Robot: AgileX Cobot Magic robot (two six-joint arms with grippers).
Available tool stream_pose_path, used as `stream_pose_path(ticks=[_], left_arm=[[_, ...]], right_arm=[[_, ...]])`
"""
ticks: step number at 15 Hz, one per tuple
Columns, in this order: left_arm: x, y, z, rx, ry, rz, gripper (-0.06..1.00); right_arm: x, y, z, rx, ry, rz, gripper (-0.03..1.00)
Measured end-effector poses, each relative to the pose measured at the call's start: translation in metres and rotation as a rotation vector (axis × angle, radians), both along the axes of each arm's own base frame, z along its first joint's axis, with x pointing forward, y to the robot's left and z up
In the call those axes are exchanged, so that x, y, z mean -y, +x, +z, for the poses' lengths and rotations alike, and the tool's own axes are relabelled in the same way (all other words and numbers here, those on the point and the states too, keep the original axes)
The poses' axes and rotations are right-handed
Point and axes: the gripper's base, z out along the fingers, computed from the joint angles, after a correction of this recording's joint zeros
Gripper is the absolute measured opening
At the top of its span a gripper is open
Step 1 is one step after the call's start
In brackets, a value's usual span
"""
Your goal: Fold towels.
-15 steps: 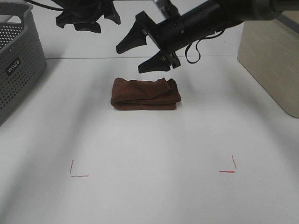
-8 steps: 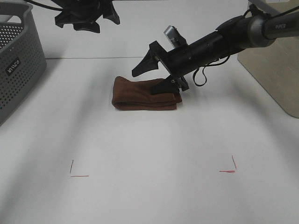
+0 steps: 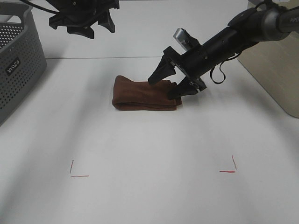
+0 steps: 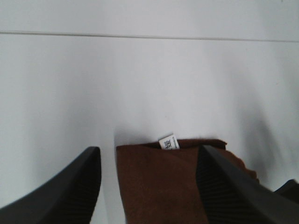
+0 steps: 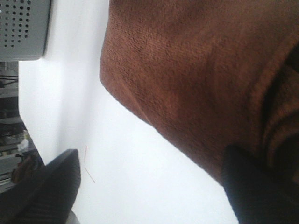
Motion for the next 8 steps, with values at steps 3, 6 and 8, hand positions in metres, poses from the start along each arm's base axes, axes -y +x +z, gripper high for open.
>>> stream_pose_path(ticks=[3, 6, 8], left_arm=[[-0.008, -0.013, 0.018, -0.032, 0.093, -0.037, 0.58], [-0.019, -0.035, 0.054, -0.054, 0.181, -0.062, 0.58], [-0.028, -0.052, 0.075, -0.082, 0.241, -0.071, 0.58]], right_arm=[[0.009, -0.005, 0.046, 0.081, -0.114, 0.003, 0.78], [0.022, -0.019, 0.102, 0.156, -0.238, -0.038, 0.78], [0.031, -0.032, 0.133, 0.17, -0.318, -0.061, 0.78]])
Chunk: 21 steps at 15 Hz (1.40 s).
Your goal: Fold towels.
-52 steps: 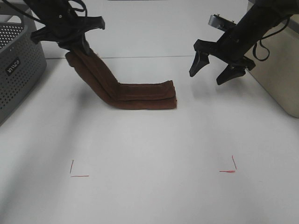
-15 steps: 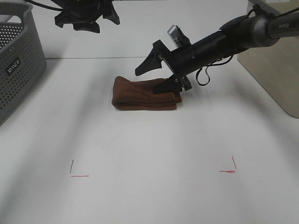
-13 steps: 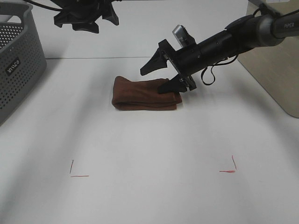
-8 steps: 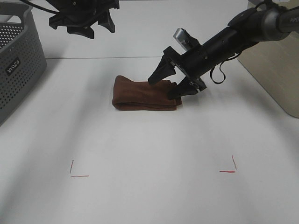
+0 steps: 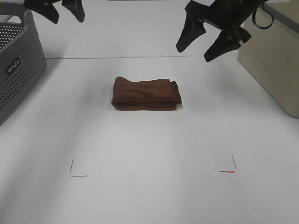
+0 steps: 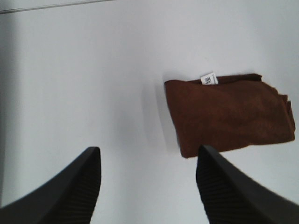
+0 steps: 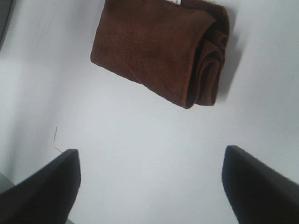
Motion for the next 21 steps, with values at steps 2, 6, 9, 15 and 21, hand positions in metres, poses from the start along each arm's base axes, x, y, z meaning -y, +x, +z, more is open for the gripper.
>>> stream_pose_path(ticks=[2, 6, 9, 15, 21], left_arm=[[-0.01, -0.02, 0.025, -0.014, 0.058, 0.0, 0.58], [-0.029, -0.059, 0.076, 0.083, 0.125, -0.014, 0.58], [-0.046, -0.112, 0.083, 0.062, 0.138, -0.018, 0.58], [-0.096, -0.269, 0.066, 0.095, 0.145, -0.012, 0.58], [-0.141, -0.422, 0.01, 0.435, 0.097, -0.08, 0.58]], right_arm=[[0.01, -0.015, 0.035, 0.054, -0.073, -0.05, 0.78], [0.031, -0.059, 0.096, 0.182, -0.175, -0.154, 0.78], [0.043, -0.118, 0.123, 0.235, -0.177, -0.166, 0.78], [0.076, -0.257, 0.117, 0.327, -0.251, -0.182, 0.78], [0.102, -0.389, 0.045, 0.504, -0.236, -0.194, 0.78]])
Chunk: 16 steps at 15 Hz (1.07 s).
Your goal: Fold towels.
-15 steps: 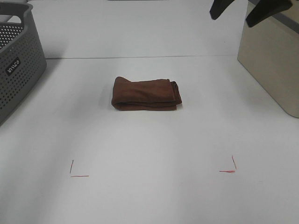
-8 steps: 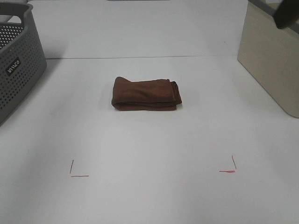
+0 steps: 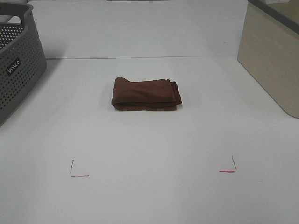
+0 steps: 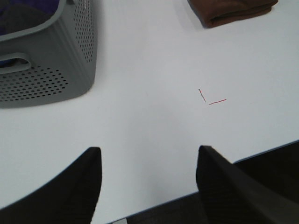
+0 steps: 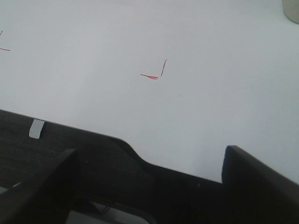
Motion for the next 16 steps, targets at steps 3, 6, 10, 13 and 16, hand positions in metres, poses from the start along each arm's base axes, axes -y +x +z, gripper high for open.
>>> stream_pose_path(ticks=[3, 6, 10, 13, 16], left_arm=[[-0.009, -0.031, -0.026, 0.126, -0.014, -0.021, 0.58], [-0.003, -0.026, -0.044, 0.074, -0.011, -0.072, 0.58], [0.003, -0.018, -0.048, 0.121, -0.028, -0.113, 0.58], [0.007, -0.012, -0.052, 0.156, -0.03, -0.151, 0.58], [0.009, -0.013, -0.052, 0.17, -0.019, -0.18, 0.58]], right_arm=[[0.006, -0.031, -0.025, 0.193, 0.02, 0.013, 0.78], [0.008, -0.042, -0.032, 0.318, 0.023, 0.023, 0.78], [0.009, -0.04, -0.035, 0.355, 0.017, 0.015, 0.78], [0.009, -0.039, -0.036, 0.354, 0.016, 0.014, 0.78], [0.009, -0.039, -0.036, 0.354, 0.016, 0.014, 0.78]])
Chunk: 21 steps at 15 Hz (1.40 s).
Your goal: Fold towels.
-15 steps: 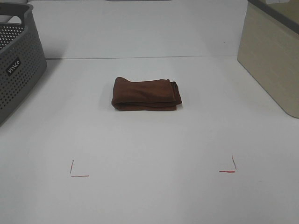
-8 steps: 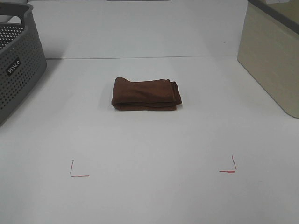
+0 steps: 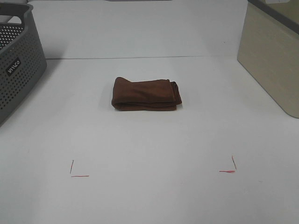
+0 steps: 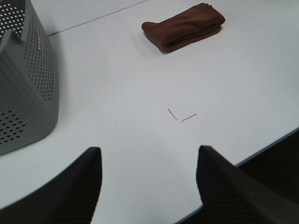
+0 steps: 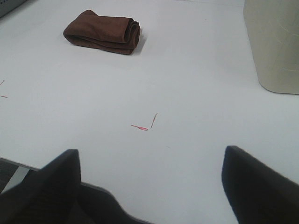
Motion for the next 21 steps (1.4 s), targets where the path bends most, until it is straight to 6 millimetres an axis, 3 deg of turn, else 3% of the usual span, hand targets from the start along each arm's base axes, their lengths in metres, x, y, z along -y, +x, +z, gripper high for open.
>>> stream_pose_path(ticks=[7, 13, 21], left_arm=[[0.0, 0.0, 0.0, 0.001, 0.002, 0.005, 0.58], [0.0018, 0.0015, 0.0, 0.0, 0.0, 0.24, 0.58], [0.0023, 0.0022, 0.0, 0.0, 0.0, 0.322, 0.58]], right_arm=[[0.0, 0.0, 0.0, 0.0, 0.0, 0.0, 0.78], [-0.0025, 0.0016, 0.0, 0.0, 0.001, -0.2, 0.78], [-0.0024, 0.0015, 0.0, 0.0, 0.002, -0.189, 0.78]])
